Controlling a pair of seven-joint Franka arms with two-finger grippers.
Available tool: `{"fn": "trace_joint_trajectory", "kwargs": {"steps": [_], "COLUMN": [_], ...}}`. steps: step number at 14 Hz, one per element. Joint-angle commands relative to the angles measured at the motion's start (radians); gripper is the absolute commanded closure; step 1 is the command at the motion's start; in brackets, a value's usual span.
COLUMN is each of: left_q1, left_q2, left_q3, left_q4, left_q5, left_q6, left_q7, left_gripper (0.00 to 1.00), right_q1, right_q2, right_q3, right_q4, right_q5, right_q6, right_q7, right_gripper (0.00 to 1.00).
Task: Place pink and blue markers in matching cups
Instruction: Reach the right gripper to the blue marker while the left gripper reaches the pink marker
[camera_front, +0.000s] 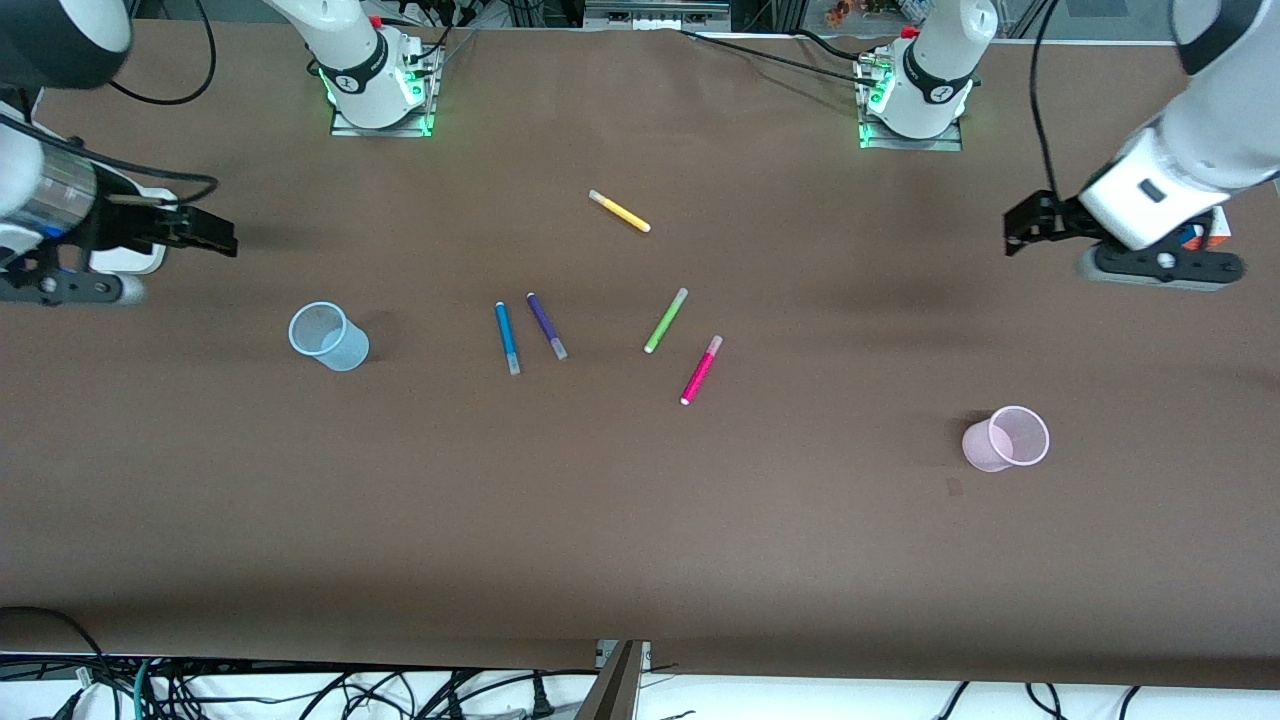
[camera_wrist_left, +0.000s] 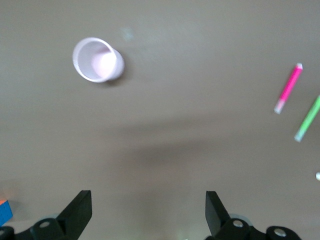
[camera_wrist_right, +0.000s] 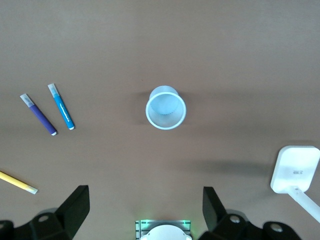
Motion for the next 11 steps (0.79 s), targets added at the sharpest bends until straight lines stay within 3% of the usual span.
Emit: {"fn": "trace_joint_trajectory", "kwargs": {"steps": [1,3,7,11], "left_q1": [-0.011,-0.011,-0.04,-0.118], "left_q2": [0.092,0.152,0.3,0.435], "left_q3": [-0.083,-0.122,-0.125,-0.123], "left_q4": [0.014,0.012,0.011,0.011], "left_q5": [0.006,0.006,-0.045,-0.034], "left_q6": [-0.015,0.066,0.252,0.454], "left_q7": [-0.015,-0.031,-0.034,-0.127], "left_gripper": [0.0,0.0,0.0,0.0], "right_q1": [0.076,0.113,0.193,0.253], "right_q2": [0.079,0.14,0.293,0.384], "right_q3": [-0.001,0.0,0.002,0.002], "right_q4": [0.011,0.005,0.0,-0.04], "right_q5": [0.011,0.02,0.027,0.027], "right_q6": [0.047,0.102,0.252,0.403], "right_q7": [0.001,0.006,0.018,0.106], "right_gripper": [0.0,0.0,0.0,0.0]}}
